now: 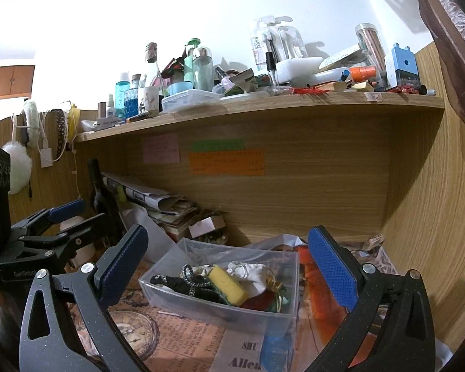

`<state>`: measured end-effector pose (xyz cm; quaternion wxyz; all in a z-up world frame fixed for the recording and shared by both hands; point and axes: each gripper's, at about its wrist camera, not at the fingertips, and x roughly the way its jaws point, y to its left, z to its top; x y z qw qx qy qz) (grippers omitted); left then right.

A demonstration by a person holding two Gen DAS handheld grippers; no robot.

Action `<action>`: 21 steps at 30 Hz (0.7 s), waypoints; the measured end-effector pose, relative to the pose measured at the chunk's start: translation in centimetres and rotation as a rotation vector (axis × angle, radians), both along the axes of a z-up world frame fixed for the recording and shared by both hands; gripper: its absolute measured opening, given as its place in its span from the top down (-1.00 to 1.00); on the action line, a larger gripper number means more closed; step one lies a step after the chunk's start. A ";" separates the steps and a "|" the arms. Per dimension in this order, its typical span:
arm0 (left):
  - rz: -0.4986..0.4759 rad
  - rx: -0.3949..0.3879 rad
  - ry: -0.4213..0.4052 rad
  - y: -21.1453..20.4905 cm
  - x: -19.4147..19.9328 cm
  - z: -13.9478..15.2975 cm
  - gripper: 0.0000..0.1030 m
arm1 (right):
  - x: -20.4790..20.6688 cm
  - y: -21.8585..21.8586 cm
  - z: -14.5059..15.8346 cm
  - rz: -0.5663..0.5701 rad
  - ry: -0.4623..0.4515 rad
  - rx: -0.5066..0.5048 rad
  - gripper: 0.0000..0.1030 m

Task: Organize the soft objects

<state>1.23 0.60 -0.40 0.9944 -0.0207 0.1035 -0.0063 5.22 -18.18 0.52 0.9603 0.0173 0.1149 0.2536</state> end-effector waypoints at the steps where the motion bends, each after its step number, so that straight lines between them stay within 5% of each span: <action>1: 0.000 0.000 0.000 0.0 0.0 0.0 -1.00 | 0.0 -0.1 -0.1 0.000 0.001 0.001 -1.00; 21: 0.003 -0.001 0.000 0.2 0.0 -0.1 -1.00 | -0.2 0.4 0.0 0.002 -0.003 -0.006 -1.00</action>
